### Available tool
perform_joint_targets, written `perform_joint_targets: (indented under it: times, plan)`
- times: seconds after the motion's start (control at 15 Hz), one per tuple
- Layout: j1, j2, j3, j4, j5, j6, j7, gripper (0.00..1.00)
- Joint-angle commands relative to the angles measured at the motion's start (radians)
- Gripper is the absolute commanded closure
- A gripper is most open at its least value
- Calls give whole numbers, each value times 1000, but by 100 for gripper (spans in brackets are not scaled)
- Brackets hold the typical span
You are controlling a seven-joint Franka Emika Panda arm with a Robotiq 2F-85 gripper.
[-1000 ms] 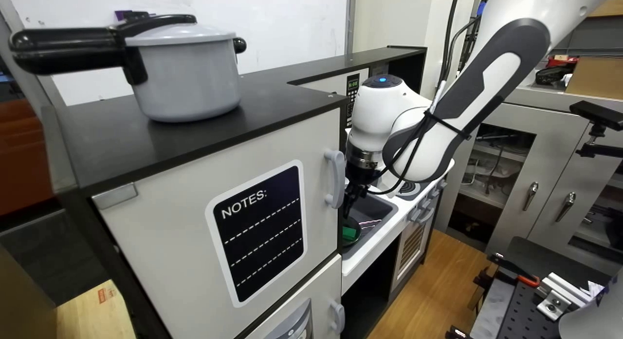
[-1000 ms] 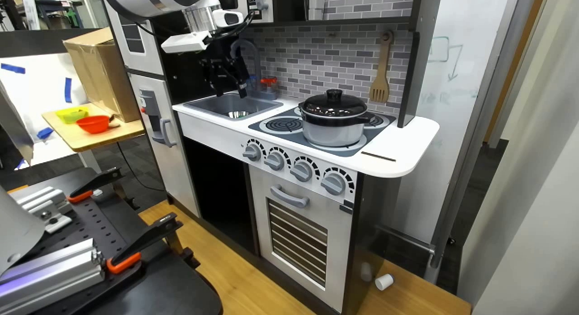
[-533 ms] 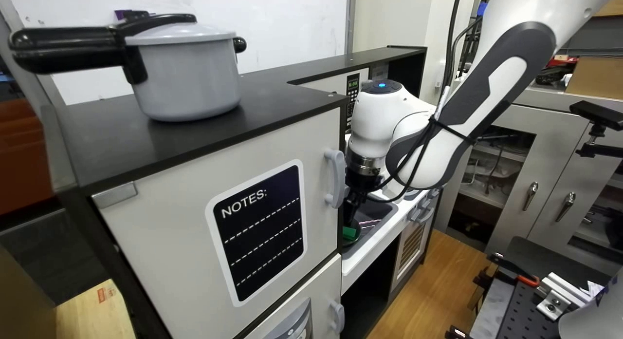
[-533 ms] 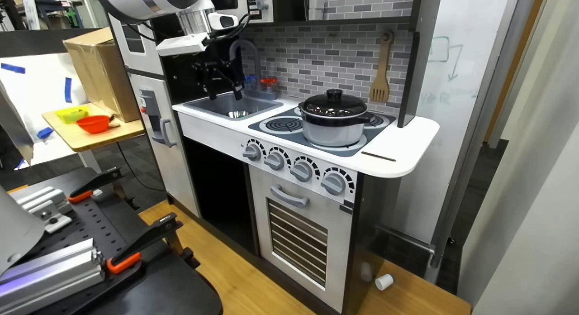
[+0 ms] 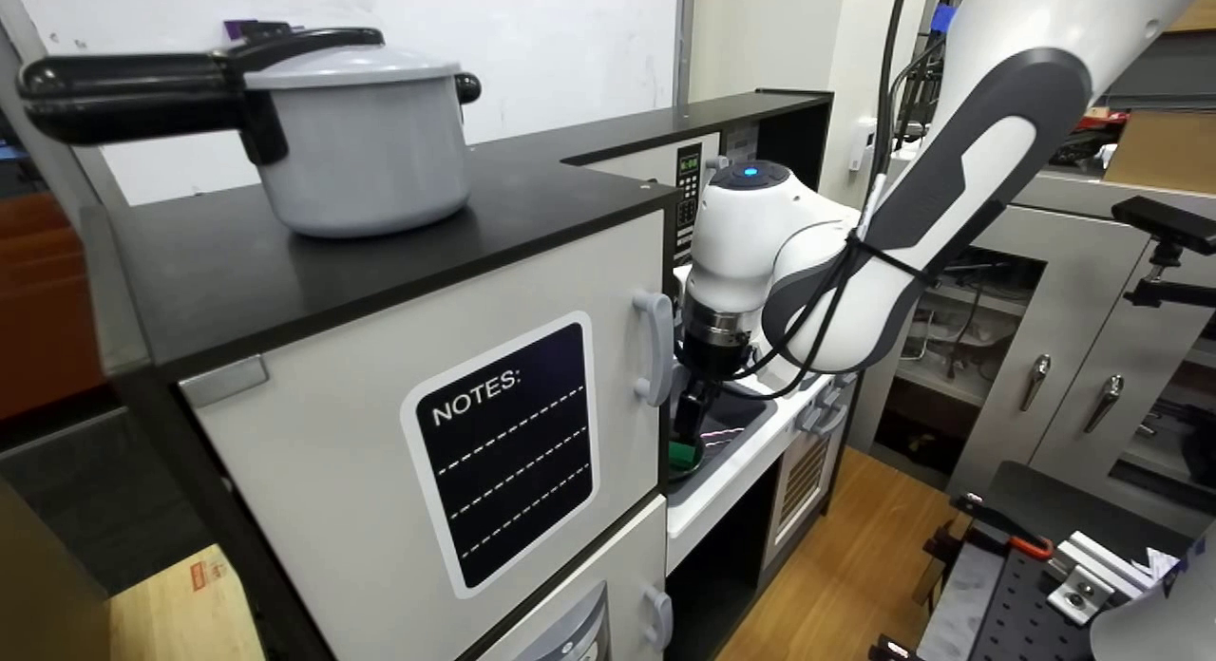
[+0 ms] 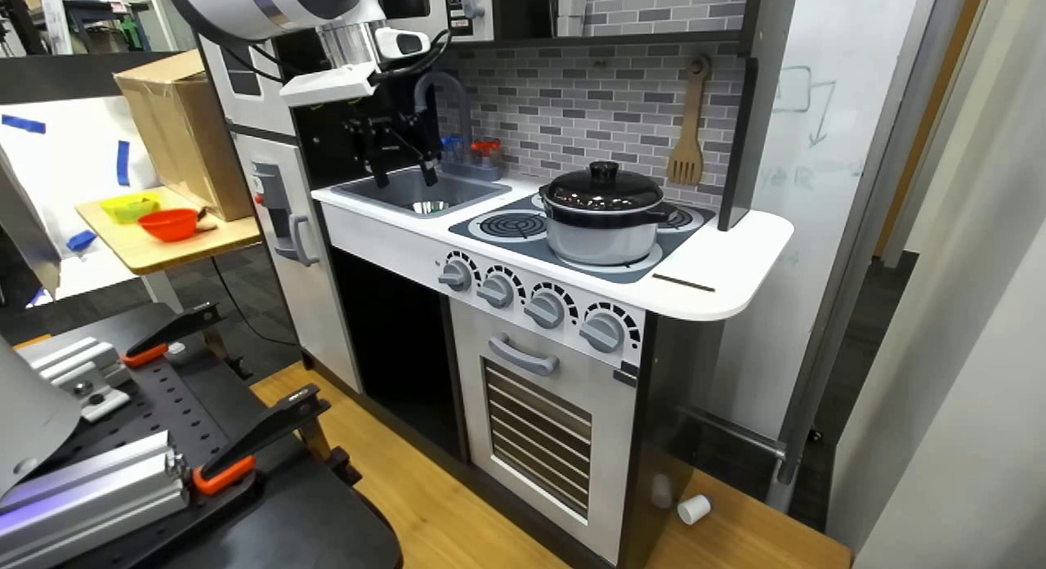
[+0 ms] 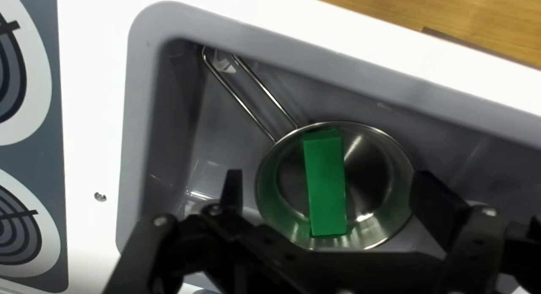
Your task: Place the black lid on top of the grey pot on the stove, remove the green block from the silver pan in the sink and set it on the stove then place it back on the pan
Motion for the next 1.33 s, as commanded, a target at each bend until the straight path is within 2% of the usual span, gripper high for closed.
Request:
perform_joint_targets:
  times: [0.0, 0.47, 1.27]
  plan:
    - [15, 11, -2, 8, 17, -2, -42, 0]
    - [41, 64, 5, 67, 27, -15, -76, 0]
    - [32, 154, 4, 161, 73, -62, -178, 0]
